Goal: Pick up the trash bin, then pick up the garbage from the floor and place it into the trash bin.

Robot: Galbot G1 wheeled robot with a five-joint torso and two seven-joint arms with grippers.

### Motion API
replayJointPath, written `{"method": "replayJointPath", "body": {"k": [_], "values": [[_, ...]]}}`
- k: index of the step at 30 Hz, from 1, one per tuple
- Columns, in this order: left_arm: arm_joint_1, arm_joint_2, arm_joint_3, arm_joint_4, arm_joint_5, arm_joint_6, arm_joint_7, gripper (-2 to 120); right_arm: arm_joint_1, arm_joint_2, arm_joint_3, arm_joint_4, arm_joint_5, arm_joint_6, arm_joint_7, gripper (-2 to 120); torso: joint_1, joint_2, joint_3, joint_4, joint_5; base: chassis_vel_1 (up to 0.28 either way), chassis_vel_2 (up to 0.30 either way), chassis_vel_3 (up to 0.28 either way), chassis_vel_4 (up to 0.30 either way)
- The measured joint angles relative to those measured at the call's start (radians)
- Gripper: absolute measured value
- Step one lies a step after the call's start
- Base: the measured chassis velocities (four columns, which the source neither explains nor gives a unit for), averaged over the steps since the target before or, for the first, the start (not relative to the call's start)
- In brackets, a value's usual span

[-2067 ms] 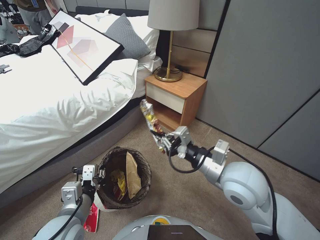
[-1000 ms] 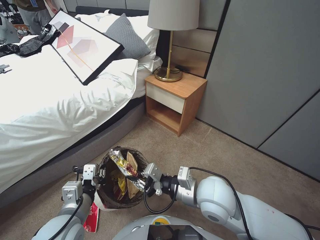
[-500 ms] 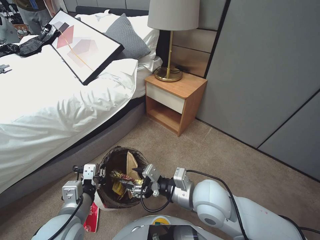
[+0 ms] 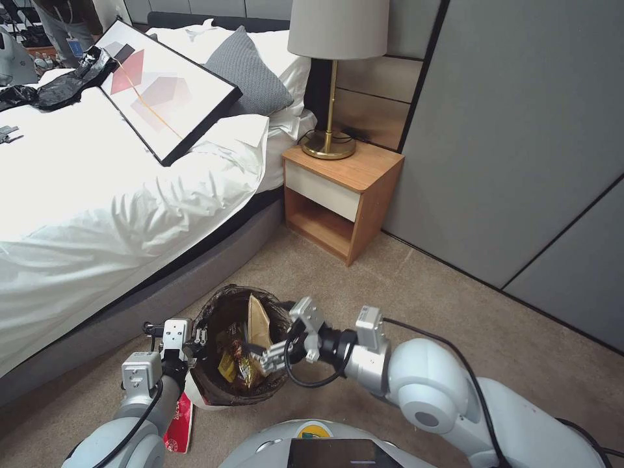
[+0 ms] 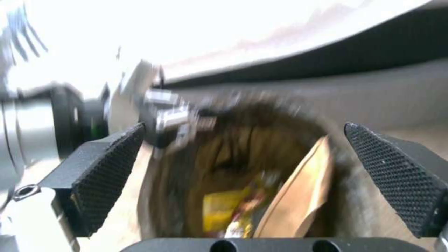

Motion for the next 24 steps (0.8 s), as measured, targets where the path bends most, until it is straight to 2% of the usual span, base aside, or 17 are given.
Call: {"method": "replayJointPath", "body": {"k": [7, 16, 17, 21, 24], "values": [[-0.005, -0.002, 0.0, 0.0, -0.008, -0.001, -0.003, 7, -0.044, 0.026, 0.15, 0.055, 0.026, 0.036, 0.073, 100, 0.0, 0.0, 0.0, 0.0, 0.0, 0.0, 0.0, 0.0, 0.0], [-0.007, -0.001, 0.0, 0.0, -0.018, -0.001, -0.005, 7, -0.164, 0.057, 0.36, 0.064, 0.028, 0.048, 0.076, 100, 0.0, 0.0, 0.0, 0.0, 0.0, 0.0, 0.0, 0.0, 0.0], [-0.007, -0.001, 0.0, 0.0, -0.018, -0.001, -0.005, 7, -0.164, 0.057, 0.36, 0.064, 0.028, 0.048, 0.076, 100, 0.0, 0.0, 0.0, 0.0, 0.0, 0.0, 0.0, 0.0, 0.0], [-0.01, 0.0, 0.0, 0.0, -0.02, -0.001, -0.005, 7, -0.238, 0.082, 0.435, 0.064, -0.007, 0.06, 0.071, 100, 0.0, 0.0, 0.0, -0.0002, 0.0, 0.0, 0.0, 0.0, 0.0], [-0.016, 0.004, 0.0, 0.0, -0.027, 0.0, -0.006, 7, -0.354, 0.135, 0.547, 0.064, -0.134, 0.119, 0.028, 100, 0.0, 0.0, 0.0, -0.0001, 0.0, 0.0, 0.0, 0.0, 0.0]]}}
